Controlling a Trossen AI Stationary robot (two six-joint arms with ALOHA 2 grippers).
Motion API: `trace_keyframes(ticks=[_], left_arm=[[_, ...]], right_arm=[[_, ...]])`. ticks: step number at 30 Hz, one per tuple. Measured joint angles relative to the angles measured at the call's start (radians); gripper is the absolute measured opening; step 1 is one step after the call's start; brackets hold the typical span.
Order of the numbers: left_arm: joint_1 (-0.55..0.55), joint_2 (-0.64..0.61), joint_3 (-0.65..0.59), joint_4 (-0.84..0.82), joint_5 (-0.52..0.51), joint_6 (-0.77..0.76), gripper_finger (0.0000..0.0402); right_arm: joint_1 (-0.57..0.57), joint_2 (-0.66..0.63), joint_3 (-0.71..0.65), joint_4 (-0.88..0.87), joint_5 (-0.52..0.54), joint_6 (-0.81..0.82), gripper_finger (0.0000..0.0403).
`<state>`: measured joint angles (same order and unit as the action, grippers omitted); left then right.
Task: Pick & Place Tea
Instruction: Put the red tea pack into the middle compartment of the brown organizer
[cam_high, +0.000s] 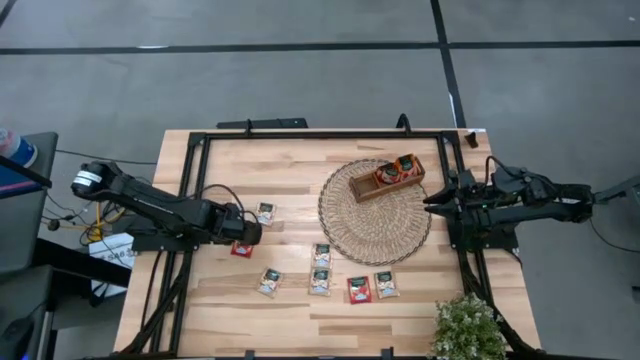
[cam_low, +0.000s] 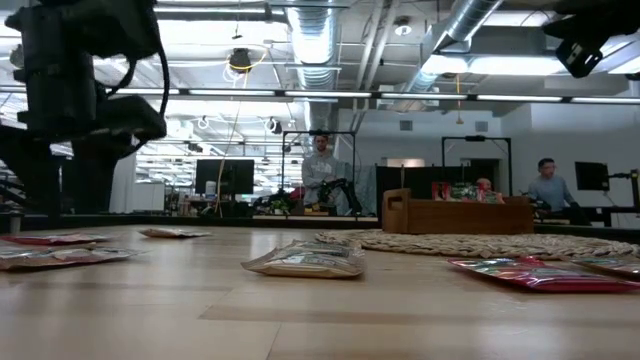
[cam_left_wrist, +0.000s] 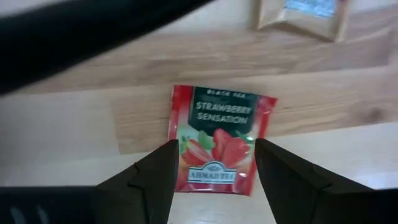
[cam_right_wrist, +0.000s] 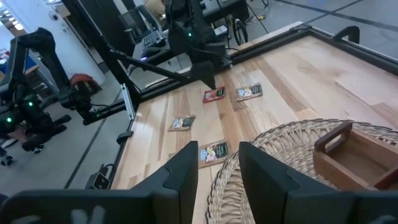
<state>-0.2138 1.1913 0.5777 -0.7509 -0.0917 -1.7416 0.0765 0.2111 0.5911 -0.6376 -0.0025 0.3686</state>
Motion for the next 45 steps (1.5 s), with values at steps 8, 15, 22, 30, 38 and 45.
trace_keyframes(ticks=[8,15,22,30,38,45], left_arm=[[0.000,0.053,0.000,0.103,0.008,0.054,0.0223],[0.000,0.053,0.000,0.069,0.012,0.055,0.0269],[0.000,0.053,0.000,0.073,0.012,0.102,0.0308],[0.000,0.056,0.000,0.086,0.012,0.107,0.0316],[0.001,0.191,0.006,0.129,0.071,0.136,0.0314],[0.001,0.229,0.014,0.119,0.077,0.121,0.0298]], right_arm=[[0.000,0.000,0.000,-0.002,0.000,0.027,0.0108],[0.000,0.000,0.000,-0.006,0.000,0.043,0.0108],[0.000,0.000,0.000,-0.006,0.000,0.043,0.0108],[0.000,0.000,0.000,-0.006,0.000,0.043,0.0108],[0.000,0.000,0.000,-0.005,0.000,0.047,0.0108],[0.000,0.000,0.000,-0.005,0.000,0.051,0.0108]])
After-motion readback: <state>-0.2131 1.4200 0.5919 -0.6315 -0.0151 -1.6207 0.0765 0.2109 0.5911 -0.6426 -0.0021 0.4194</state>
